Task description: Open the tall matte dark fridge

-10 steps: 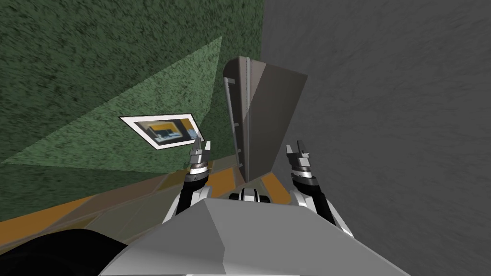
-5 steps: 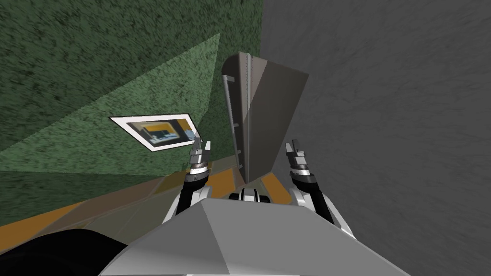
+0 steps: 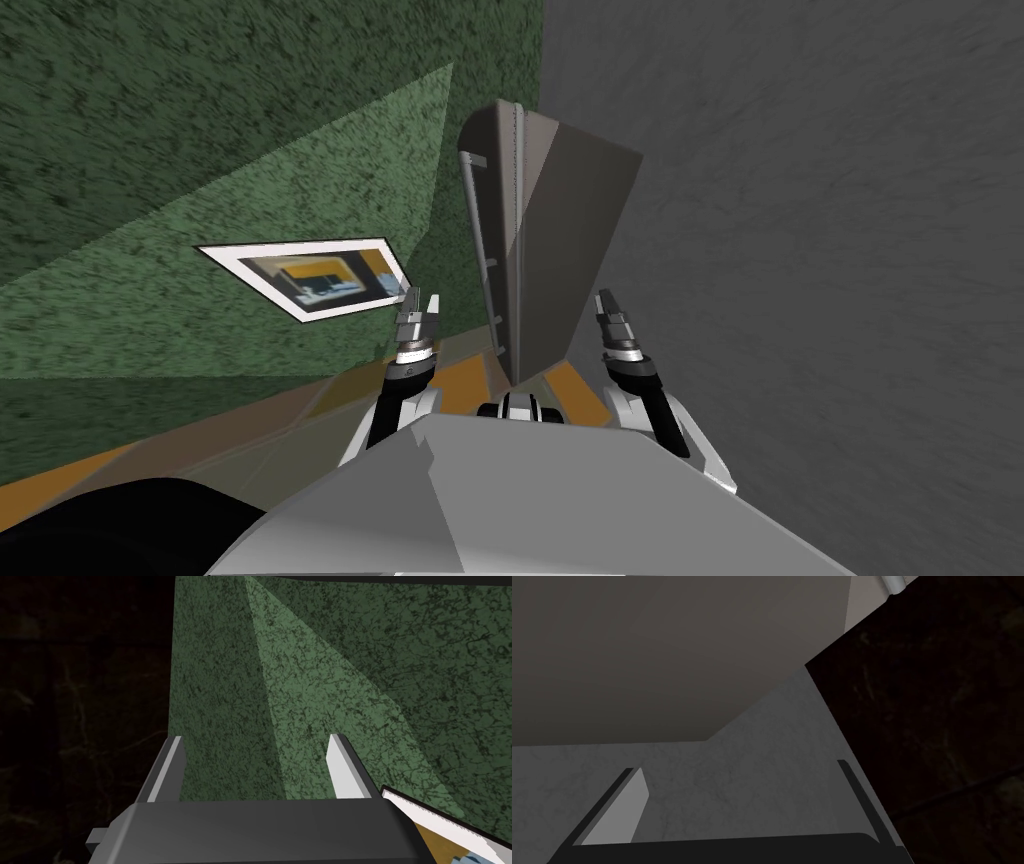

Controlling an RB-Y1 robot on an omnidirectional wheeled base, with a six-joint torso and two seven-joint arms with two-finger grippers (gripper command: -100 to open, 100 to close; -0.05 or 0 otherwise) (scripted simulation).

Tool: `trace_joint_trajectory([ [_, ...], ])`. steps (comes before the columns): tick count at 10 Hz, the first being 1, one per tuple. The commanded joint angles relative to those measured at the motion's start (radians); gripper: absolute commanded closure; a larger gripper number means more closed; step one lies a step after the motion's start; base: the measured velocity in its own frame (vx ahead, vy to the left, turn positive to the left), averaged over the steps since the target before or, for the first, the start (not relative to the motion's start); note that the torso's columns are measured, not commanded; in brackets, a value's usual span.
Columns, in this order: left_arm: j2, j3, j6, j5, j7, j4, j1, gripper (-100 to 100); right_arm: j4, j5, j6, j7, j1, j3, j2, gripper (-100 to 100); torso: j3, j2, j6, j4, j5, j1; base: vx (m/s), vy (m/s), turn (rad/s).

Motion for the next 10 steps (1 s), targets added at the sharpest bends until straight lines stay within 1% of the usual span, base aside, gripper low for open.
trace_joint_trajectory([
  [1,0.0,0.0,0.0,0.0,0.0,0.0,0.0,0,0.015,0.046,-0.013,0.076,-0.027,-0.006,-0.011,-100,0.0,0.001,0.0,0.0,0.0,0.0,0.046,0.039,-0.064],
  [2,0.0,0.0,0.0,0.0,0.0,0.0,0.0,0,0.015,0.046,-0.013,0.103,-0.027,-0.006,-0.011,-100,0.0,0.0,0.0,0.0,0.0,0.001,0.037,0.04,-0.046],
  [3,0.0,0.0,0.0,0.0,0.0,0.0,0.0,0,0.026,0.077,-0.021,0.133,-0.048,-0.011,-0.018,-100,0.0,0.0,0.0,0.0,0.0,0.001,0.035,0.053,-0.074],
  [4,0.0,0.0,0.0,0.0,0.0,0.0,0.0,0,0.026,0.077,-0.021,0.161,-0.048,-0.011,-0.018,-100,0.0,0.0,0.0,0.0,0.0,0.001,0.037,0.042,-0.041],
  [5,0.0,0.0,0.0,0.0,0.0,0.0,0.0,0,0.037,0.11,-0.028,0.19,-0.07,-0.017,-0.025,-100,0.0,0.0,0.0,0.0,0.0,0.0,0.047,0.048,-0.083],
  [6,0.0,0.0,0.0,0.0,0.0,0.0,0.0,0,0.037,0.11,-0.028,0.218,-0.07,-0.017,-0.025,-100,0.0,0.0,0.0,0.0,0.0,0.0,0.036,0.043,-0.04],
  [7,0.0,0.0,0.0,0.0,0.0,0.0,0.0,0,0.037,0.11,-0.028,0.226,-0.07,-0.017,-0.025,-100,0.0,0.0,0.0,0.0,0.0,0.0,0.016,0.015,0.011],
  [8,0.0,0.0,0.0,0.0,0.0,0.0,0.0,0,0.049,0.144,-0.036,0.266,-0.092,-0.023,-0.031,-100,0.001,0.001,0.0,0.0,0.0,-0.001,0.027,0.027,-0.076],
  [9,0.0,0.0,0.0,0.0,0.0,0.0,0.0,0,0.049,0.144,-0.036,0.289,-0.092,-0.023,-0.031,-100,0.0,0.001,0.0,0.0,0.0,0.0,0.033,0.034,-0.049],
  [10,0.0,0.0,0.0,0.0,0.0,0.0,0.0,0,0.061,0.179,-0.045,0.32,-0.115,-0.029,-0.037,-100,0.0,0.0,0.0,0.0,0.0,0.001,0.042,0.056,-0.074],
])
